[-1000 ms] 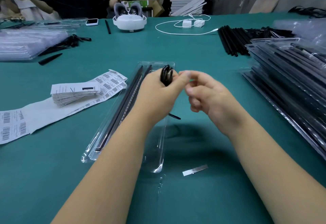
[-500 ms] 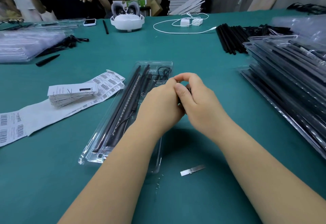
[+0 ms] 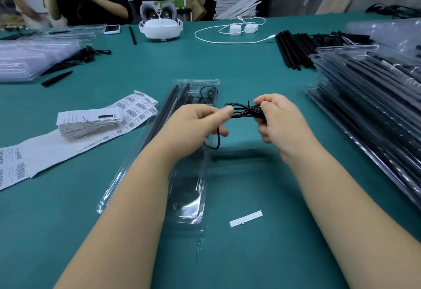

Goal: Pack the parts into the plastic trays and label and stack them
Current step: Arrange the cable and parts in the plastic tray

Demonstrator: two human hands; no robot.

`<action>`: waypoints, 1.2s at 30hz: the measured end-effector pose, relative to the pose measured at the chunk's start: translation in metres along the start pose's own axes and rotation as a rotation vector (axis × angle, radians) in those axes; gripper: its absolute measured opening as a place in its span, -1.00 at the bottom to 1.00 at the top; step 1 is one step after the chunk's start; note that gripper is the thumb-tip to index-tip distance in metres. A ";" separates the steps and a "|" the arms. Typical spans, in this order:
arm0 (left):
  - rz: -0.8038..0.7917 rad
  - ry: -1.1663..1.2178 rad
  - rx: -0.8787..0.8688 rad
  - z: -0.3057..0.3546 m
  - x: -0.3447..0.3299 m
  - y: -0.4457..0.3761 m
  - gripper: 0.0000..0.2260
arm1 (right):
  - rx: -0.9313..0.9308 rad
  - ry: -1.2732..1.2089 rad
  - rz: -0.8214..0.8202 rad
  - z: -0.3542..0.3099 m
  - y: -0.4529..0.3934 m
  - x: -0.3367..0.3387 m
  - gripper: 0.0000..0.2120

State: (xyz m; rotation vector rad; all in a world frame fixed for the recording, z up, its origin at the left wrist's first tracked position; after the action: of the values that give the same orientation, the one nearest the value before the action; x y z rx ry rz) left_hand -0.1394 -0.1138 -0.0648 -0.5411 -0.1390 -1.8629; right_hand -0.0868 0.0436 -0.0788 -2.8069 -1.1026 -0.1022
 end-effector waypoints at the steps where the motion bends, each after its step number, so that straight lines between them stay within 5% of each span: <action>1: -0.030 0.028 0.043 -0.003 -0.002 0.000 -0.66 | 0.005 0.001 -0.015 -0.001 -0.001 0.002 -0.72; 14: 0.014 0.144 0.091 -0.011 -0.005 -0.005 -0.92 | 0.297 0.330 -0.074 -0.007 -0.002 0.000 -0.72; 17: 0.029 0.138 0.061 -0.010 -0.006 -0.007 -0.88 | 0.610 0.592 -0.039 -0.024 0.011 -0.002 -0.84; 20: 0.017 0.105 0.018 -0.008 -0.008 -0.007 -0.88 | 0.895 0.831 -0.229 -0.028 0.028 -0.017 -0.37; 23: -0.029 0.052 -0.024 -0.005 -0.012 -0.004 -0.83 | 0.782 0.832 -0.374 -0.019 0.029 -0.024 -0.48; 29: -0.002 0.039 -0.039 -0.002 -0.008 -0.002 -0.86 | 0.672 0.752 -0.349 -0.018 0.022 -0.019 -0.83; 36: 0.049 0.022 0.082 -0.008 0.015 -0.004 -0.84 | 0.355 0.444 -0.282 -0.006 0.014 -0.016 -0.88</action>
State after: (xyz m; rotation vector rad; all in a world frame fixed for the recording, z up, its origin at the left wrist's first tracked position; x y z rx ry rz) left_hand -0.1496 -0.1285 -0.0648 -0.4642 -0.1850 -1.8062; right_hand -0.0889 0.0214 -0.0763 -2.1631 -1.2432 -0.4784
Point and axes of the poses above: each hand's wrist, its own y-axis away from the middle knuckle, its own x-axis out of the back of the hand, z = x × y, the point moved 7 cm from there along -y, towards the middle knuckle, and after that the axes turned 14 degrees about z, right-handed, at the moved point
